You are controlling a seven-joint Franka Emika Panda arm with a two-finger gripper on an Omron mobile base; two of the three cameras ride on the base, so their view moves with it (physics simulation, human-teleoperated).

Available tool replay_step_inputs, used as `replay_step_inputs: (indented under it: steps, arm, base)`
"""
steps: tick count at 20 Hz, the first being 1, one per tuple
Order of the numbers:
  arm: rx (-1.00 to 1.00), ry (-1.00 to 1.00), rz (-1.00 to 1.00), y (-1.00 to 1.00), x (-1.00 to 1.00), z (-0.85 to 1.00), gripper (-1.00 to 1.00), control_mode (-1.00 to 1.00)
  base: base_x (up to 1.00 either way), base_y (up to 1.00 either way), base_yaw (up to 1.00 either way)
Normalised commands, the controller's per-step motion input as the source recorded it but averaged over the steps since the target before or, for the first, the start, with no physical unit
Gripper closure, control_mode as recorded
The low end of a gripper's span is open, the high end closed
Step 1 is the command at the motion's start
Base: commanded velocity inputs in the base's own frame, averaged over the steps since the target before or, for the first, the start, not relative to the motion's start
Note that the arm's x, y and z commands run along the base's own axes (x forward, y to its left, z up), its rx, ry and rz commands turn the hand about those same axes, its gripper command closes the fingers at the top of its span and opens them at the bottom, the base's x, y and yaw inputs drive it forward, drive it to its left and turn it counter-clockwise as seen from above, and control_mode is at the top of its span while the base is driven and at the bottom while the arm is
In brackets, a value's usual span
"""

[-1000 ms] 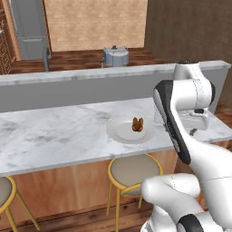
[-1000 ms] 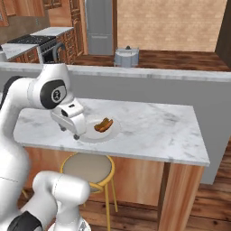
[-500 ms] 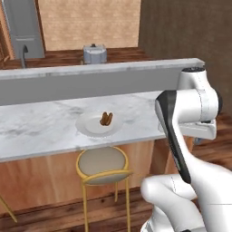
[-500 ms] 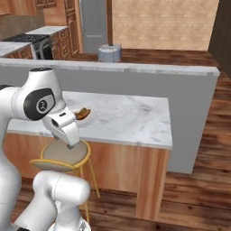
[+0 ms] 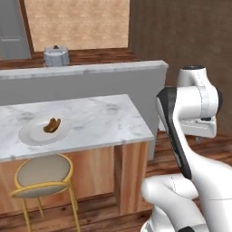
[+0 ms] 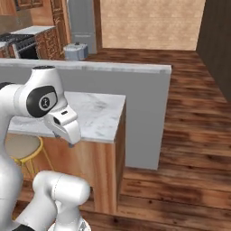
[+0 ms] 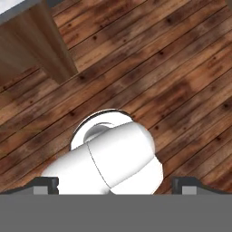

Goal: Move the hot dog bun to the plate on the dining table and place the condiment next to that plate. Then navigate to the fridge and take the sausage and place it on the plate as well.

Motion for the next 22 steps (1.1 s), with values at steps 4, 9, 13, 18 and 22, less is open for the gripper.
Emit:
replay_step_inputs:
  steps: [4, 9, 13, 18, 22]
  arm:
    - [0.0, 0.0, 0.0, 0.0, 0.0, 0.0, -1.0, 1.0]
    - [0.0, 0.0, 0.0, 0.0, 0.0, 0.0, -1.0, 1.0]
    - [0.0, 0.0, 0.0, 0.0, 0.0, 0.0, -1.0, 1.0]
    - [0.0, 0.0, 0.0, 0.0, 0.0, 0.0, -1.0, 1.0]
    - [0.0, 0.0, 0.0, 0.0, 0.0, 0.0, -1.0, 1.0]
  base:
    - [0.34, -1.0, 0.0]
    - [0.63, -1.0, 0.02]
    - [0.98, -1.0, 0.15]
    - [1.0, -1.0, 0.23]
    - [1.0, -1.0, 0.28]
